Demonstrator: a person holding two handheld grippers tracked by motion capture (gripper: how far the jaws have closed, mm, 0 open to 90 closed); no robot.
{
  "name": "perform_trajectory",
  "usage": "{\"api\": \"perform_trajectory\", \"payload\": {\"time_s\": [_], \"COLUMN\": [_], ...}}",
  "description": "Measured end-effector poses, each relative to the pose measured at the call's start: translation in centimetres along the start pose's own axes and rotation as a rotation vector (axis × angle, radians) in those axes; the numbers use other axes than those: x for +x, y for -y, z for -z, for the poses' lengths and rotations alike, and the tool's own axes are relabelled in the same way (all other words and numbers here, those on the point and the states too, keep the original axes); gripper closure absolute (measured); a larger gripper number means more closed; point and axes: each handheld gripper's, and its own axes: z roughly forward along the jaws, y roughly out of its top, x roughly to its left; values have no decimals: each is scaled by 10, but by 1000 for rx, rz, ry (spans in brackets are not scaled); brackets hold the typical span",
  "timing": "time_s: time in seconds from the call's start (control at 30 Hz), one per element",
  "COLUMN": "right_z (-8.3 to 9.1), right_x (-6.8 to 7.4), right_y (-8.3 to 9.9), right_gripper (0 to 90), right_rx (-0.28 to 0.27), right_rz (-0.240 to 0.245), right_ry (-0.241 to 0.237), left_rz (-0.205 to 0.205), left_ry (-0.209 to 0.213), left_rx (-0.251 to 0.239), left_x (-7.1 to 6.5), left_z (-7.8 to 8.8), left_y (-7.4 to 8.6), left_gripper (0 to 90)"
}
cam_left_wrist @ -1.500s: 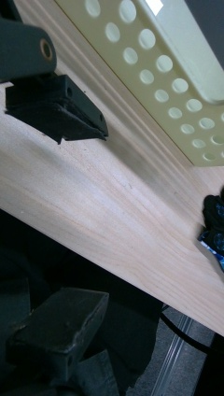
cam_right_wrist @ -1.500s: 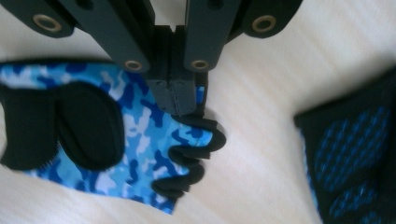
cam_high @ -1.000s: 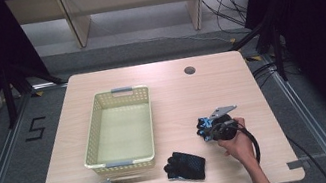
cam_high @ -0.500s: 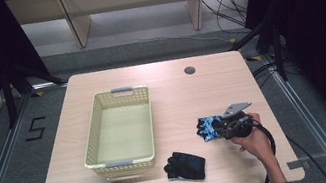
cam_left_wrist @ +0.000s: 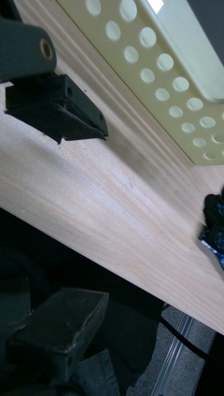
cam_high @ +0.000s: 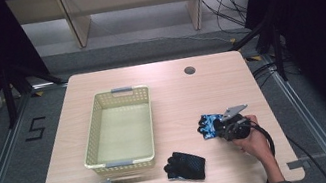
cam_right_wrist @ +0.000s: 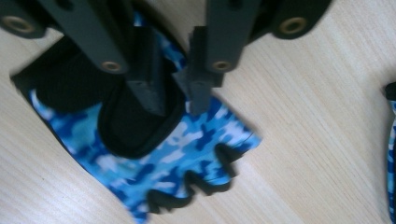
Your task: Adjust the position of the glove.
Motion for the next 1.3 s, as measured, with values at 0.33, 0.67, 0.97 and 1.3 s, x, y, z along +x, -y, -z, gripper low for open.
{"api": "perform_trajectory", "payload": {"time_s": [0.33, 0.67, 0.97, 1.3], "right_z": [12, 48, 66, 64], "right_x": [-1, 1, 41, 96], "right_y": [-4, -14, -27, -34], "right_gripper": [873, 874, 873, 873], "right_rx": [-69, -161, -235, -209], "right_rz": [-4, -47, -45, 2], "right_ry": [9, 14, -27, -97], "left_rz": [-1, 2, 9, 24], "left_ry": [4, 4, 7, 15], "left_rx": [0, -1, -13, -27], "left_x": [0, 0, -1, -1], "left_z": [0, 1, 1, 1], "left_y": [0, 0, 0, 0], "left_gripper": [169, 168, 167, 167]}}
